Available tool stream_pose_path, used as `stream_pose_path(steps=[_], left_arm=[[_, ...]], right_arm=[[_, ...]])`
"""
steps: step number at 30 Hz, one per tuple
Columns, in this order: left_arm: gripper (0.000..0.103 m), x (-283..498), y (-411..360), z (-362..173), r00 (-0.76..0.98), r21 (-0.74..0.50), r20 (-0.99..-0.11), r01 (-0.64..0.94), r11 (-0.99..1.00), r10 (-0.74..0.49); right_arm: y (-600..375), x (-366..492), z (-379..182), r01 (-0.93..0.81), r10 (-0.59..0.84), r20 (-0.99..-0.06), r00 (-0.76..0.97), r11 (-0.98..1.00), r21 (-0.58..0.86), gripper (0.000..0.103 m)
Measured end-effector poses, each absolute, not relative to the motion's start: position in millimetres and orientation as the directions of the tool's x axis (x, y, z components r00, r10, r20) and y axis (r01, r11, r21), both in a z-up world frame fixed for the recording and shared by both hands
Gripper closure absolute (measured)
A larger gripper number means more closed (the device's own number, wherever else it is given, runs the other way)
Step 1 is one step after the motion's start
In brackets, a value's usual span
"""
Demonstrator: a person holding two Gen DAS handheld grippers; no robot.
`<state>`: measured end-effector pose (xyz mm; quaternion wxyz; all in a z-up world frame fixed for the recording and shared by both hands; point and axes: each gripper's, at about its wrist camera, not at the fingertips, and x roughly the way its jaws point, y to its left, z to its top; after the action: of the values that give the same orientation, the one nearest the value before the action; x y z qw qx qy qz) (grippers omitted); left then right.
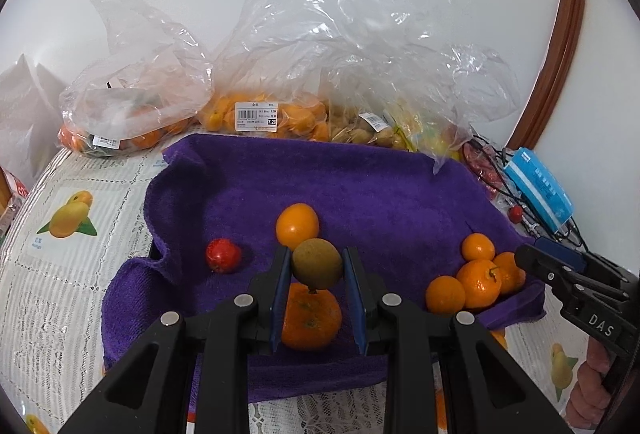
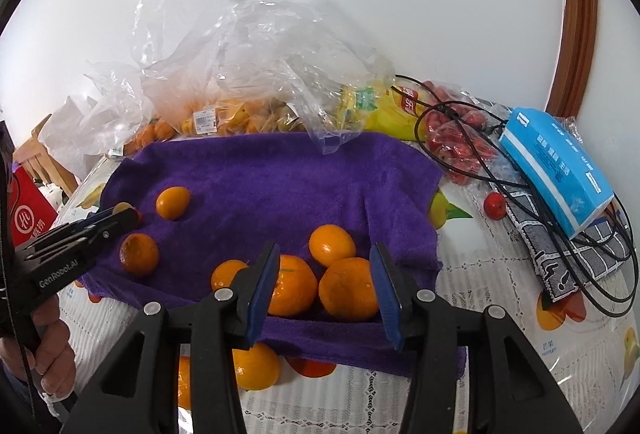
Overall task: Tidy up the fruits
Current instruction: 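Lower the orange and yellow fruit onto the towel and open both grippers, then grasp a large orange beside the towel with the right gripper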
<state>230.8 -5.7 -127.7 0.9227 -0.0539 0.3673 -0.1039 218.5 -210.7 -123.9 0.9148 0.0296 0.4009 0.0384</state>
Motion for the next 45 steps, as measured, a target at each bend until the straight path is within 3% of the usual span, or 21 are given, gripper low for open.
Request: stream_pose_path(steps=[4, 8, 14, 35, 45], left_arm=[[0.076, 232.7, -8.4, -130.8, 0.696, -0.175, -0.678, 0.16, 0.972, -0.236], [0.06, 232.6, -10.0, -130.0, 0.706, -0.154, -0.676, 0.141, 0.978, -0.208], [0.05, 229.6, -7.6, -125.8, 0.719, -0.166, -0.659, 0.146, 0.975, -0.22], [0.049, 217.2, -9.7, -115.4, 0.74, -0.166, -0.629, 0.17, 0.971, -0.237], [0.049, 198.4, -8.7, -105.4, 0.758, -0.131, -0.619, 0.158, 0.979, -0.205]], right_arm=[[-206.5, 217.4, -123.9, -0.055, 0.09, -0.73, 0.677, 0.996, 0.072, 0.057], [-203.7, 215.9, -122.9, -0.064, 0.089, -0.726, 0.682, 0.996, 0.062, 0.056], [-202.9, 215.9, -123.3, -0.068, 0.093, -0.725, 0.682, 0.996, 0.064, 0.056], [-201.5, 204.9, -112.5, -0.056, 0.073, -0.685, 0.725, 0.997, 0.046, 0.056], [-194.7, 185.2, -108.6, -0.109, 0.139, -0.694, 0.706, 0.99, 0.088, 0.06]])
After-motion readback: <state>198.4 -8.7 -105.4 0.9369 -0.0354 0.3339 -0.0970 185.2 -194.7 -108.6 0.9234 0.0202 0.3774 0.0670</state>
